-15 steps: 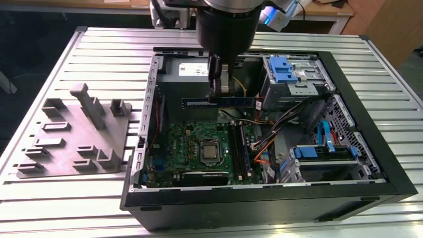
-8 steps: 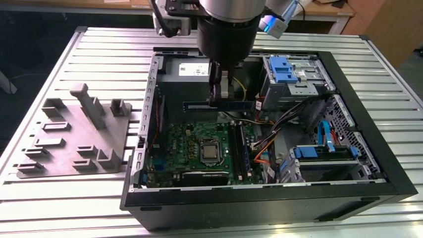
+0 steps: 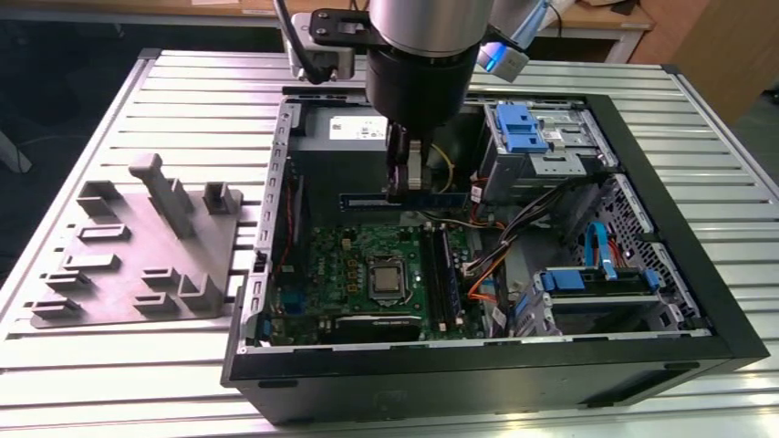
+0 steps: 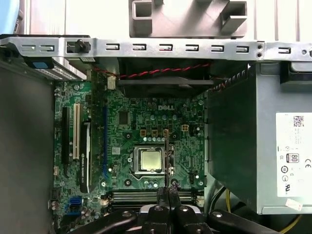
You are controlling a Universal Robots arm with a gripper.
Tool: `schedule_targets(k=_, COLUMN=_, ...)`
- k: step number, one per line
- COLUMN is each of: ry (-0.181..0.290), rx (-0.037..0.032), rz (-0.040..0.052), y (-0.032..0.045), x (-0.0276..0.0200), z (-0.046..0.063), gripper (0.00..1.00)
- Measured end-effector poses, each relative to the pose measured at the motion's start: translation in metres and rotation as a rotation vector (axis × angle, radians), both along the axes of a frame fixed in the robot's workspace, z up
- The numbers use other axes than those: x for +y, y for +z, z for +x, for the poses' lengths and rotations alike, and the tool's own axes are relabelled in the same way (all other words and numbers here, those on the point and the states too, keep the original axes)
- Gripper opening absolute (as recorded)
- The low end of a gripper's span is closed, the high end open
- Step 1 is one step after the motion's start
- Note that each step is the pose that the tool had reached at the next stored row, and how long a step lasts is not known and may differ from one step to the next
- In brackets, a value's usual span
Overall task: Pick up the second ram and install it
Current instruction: 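Pick up the second ram and move it above second insertion slot, then insert the second ram into the second slot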
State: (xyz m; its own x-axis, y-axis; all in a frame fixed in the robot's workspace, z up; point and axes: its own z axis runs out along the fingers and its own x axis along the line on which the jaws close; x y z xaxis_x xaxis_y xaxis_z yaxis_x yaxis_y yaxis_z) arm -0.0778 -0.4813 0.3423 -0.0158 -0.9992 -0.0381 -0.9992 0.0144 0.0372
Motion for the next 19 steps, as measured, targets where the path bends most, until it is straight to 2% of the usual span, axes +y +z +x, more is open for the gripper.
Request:
schedule_targets(k=14, ry=-0.003, rx=0.0, rz=0.0002, y=-0.0007, x=0.0, z=0.0001, gripper=0.11)
schedule_targets(k=19, ry=-0.071, rx=0.0, rz=0.0002, y=-0.001, x=0.0, z=0.0001, gripper=0.11)
